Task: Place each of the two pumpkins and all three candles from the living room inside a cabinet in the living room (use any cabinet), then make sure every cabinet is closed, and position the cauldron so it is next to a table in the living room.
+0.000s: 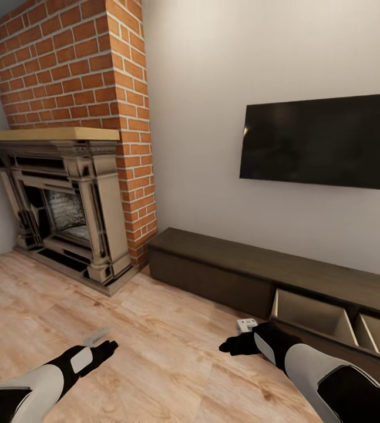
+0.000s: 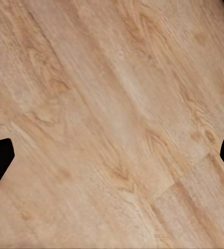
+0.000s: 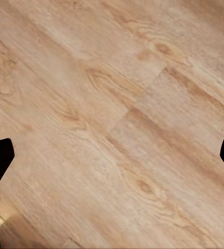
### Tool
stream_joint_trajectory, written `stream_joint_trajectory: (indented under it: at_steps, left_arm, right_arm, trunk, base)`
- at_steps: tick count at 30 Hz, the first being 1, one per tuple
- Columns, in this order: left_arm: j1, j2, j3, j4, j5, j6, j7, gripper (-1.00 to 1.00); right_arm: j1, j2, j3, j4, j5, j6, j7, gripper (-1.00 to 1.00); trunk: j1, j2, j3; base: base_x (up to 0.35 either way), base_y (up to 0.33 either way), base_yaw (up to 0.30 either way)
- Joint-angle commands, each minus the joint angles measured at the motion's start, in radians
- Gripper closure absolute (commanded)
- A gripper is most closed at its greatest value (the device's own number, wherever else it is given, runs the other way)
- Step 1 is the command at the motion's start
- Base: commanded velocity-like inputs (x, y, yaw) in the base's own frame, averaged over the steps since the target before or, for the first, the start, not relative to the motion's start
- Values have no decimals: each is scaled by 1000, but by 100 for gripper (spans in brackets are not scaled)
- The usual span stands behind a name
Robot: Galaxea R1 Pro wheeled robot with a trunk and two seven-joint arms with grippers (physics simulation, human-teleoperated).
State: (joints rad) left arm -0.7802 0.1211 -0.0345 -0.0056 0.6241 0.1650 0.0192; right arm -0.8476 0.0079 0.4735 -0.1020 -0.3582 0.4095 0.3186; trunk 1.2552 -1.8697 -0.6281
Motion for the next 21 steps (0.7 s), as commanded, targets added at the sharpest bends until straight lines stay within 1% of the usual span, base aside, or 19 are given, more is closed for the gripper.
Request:
stream_joint_trajectory:
  at_steps: [1, 6, 9, 14, 21]
  left_arm:
    - [-1, 0, -4, -1, 7, 2, 1, -100]
    - [-1, -5, -4, 8, 7, -26, 0, -100]
    - [-1, -18, -4, 15, 7, -45, -1, -100]
    - [-1, -31, -4, 17, 6, -50, 0, -100]
    - [-1, -33, -3, 19, 8, -51, 1, -100]
  right_arm:
    - [-1, -1, 8, -1, -10, 5, 0, -100]
    - [-1, -1, 8, -1, -11, 5, 0, -100]
    - [-1, -1, 8, -1, -10, 4, 0, -100]
    - [-1, 0, 8, -1, -10, 4, 0, -100]
    - [-1, 0, 9, -2, -8, 3, 0, -100]
  trunk:
    - [0, -1, -1]
    - [0, -1, -1]
    - [0, -1, -1]
    - [0, -1, -1]
    - [0, -1, -1]
  base:
    - [0, 0, 291]
    - [0, 0, 291]
    - [0, 0, 291]
    - [0, 0, 291]
    - [21, 0, 289]
